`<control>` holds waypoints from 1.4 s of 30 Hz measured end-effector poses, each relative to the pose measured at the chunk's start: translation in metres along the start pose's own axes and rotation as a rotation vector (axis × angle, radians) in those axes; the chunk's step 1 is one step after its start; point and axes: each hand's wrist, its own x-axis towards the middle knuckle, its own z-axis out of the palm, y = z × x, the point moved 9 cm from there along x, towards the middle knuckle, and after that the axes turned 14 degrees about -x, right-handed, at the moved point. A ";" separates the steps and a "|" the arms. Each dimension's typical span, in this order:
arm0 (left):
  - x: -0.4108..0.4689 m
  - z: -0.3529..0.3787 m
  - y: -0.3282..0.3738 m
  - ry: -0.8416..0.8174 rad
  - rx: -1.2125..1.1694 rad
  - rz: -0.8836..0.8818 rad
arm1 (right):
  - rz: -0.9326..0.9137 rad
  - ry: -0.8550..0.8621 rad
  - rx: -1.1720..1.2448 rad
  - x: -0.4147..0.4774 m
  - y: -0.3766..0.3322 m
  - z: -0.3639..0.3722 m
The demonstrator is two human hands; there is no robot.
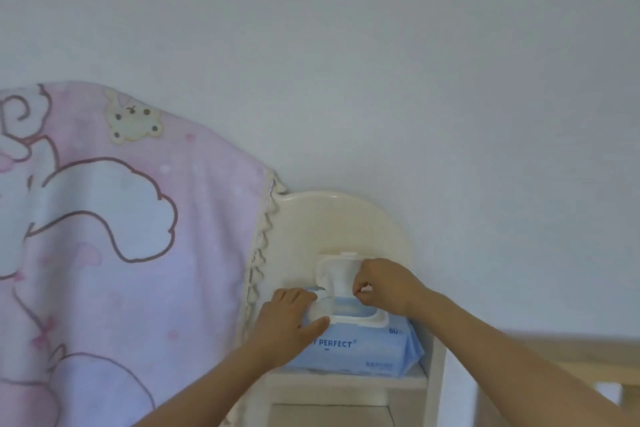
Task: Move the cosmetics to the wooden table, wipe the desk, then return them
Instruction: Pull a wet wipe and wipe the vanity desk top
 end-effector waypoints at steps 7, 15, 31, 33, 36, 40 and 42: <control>-0.002 0.008 -0.006 -0.036 -0.134 -0.027 | -0.215 -0.084 -0.080 0.024 -0.018 0.015; 0.000 0.008 -0.005 -0.043 -0.112 0.005 | -0.231 -0.198 -0.296 0.030 -0.024 0.033; 0.002 0.006 -0.001 -0.080 -0.064 0.040 | -0.172 -0.057 -0.168 0.032 -0.013 0.002; 0.003 0.005 -0.001 -0.081 -0.047 0.041 | -0.112 0.013 -0.089 0.032 -0.004 -0.019; 0.003 0.005 0.002 -0.088 -0.058 0.039 | -0.024 0.119 0.040 0.030 0.012 -0.055; 0.002 0.004 0.003 -0.100 -0.052 0.037 | 0.039 0.161 0.073 0.024 0.029 -0.080; 0.002 0.005 0.002 -0.106 -0.045 0.036 | 0.061 0.163 0.118 0.020 0.031 -0.085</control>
